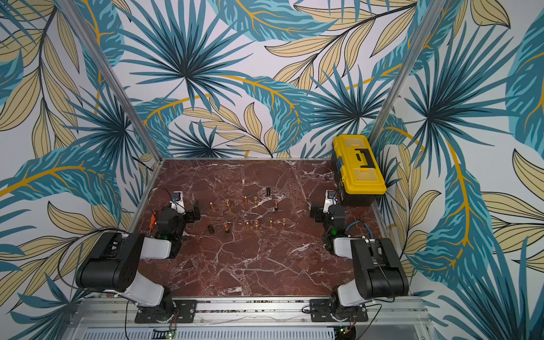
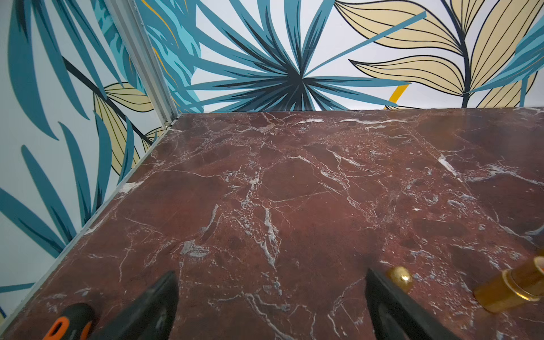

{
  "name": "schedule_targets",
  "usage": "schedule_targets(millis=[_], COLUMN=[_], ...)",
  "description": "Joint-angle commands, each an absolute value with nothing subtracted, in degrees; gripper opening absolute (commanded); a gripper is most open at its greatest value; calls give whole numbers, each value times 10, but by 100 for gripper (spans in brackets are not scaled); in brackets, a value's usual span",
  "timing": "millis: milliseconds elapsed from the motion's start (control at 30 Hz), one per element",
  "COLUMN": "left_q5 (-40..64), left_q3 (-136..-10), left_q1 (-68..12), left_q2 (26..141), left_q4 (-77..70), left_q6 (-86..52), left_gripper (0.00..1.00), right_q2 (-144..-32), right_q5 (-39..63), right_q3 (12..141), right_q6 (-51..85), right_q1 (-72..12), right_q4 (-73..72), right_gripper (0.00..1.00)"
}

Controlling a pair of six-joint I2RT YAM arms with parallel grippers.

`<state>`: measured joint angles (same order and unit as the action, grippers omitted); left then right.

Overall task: Open the lipstick cap
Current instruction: Reset both arms

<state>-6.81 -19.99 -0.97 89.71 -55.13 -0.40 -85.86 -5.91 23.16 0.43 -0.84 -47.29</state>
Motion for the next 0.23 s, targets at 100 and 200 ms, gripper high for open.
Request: schedule_targets(millis=[100, 200], left_q5=[-64, -64], left_q3=[-209, -209], left_q1=[-4, -4], left_q2=[899, 898], left_q4=[-568, -567], left_q6=[-3, -3], left_gripper=[99, 100], right_q2=[-854, -853], right_q5=[-53, -54], right_q3=[238, 237], right_q6=[6, 6], right_q1=[-8, -8], right_q4=[-465, -465], right_gripper=[100, 99])
